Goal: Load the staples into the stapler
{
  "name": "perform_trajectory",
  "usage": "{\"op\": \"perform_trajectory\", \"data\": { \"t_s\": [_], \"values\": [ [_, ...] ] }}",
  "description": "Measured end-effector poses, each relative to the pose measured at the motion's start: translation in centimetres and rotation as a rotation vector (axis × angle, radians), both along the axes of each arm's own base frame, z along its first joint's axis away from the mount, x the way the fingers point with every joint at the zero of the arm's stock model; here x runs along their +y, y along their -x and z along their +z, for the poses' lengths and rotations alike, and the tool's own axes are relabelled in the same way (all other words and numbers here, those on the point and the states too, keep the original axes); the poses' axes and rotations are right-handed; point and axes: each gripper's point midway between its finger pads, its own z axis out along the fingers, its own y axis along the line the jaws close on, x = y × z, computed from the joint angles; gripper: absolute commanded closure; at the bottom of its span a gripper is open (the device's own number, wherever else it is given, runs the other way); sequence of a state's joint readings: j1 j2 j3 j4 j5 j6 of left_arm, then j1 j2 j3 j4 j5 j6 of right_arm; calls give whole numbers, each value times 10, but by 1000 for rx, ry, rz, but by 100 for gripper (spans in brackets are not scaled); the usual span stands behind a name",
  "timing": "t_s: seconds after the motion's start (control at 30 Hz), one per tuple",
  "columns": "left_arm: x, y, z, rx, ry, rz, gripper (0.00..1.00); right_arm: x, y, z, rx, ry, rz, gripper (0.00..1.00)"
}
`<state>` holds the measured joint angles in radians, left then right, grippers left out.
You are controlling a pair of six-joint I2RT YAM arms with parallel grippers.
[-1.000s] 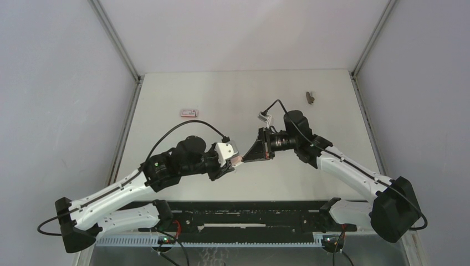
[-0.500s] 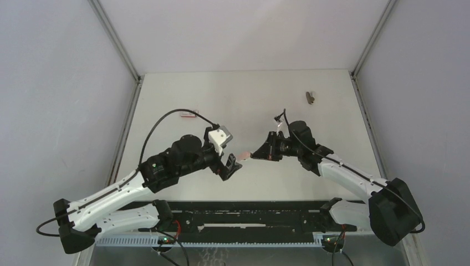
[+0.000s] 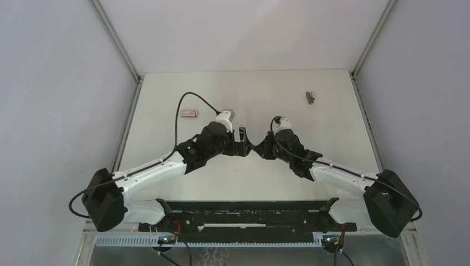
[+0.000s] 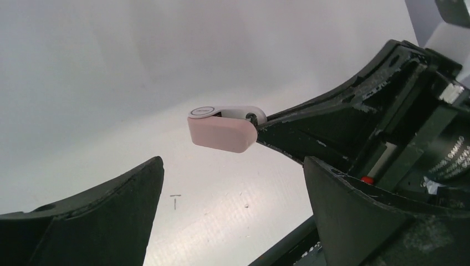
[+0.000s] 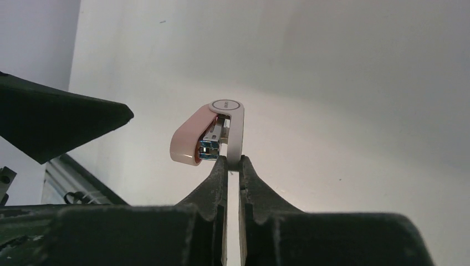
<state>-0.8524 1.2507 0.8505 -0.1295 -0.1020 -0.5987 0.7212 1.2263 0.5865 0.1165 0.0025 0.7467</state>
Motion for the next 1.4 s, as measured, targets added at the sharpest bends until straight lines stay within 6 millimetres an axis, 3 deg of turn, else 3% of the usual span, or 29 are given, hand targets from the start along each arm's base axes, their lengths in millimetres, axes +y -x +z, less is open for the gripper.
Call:
{"op": "perform_trajectory", "data": {
  "t_s": [0.17,0.43,0.9,1.4],
  "values": [
    [-7,-11,-23,52,-5,26,0,-3,-5,-10,0,38,-32,100],
    [-7,-25,-63,126,-50,50,9,-2,-7,-15,-5,50,-43,100],
    [-16,-32,-67,123,-38,43,38,-2,-8,-24,8,70,-47,100],
    [-19,-31,-67,127,-29,29,48,-2,-12,-28,16,67,-57,100]
  ]
}}
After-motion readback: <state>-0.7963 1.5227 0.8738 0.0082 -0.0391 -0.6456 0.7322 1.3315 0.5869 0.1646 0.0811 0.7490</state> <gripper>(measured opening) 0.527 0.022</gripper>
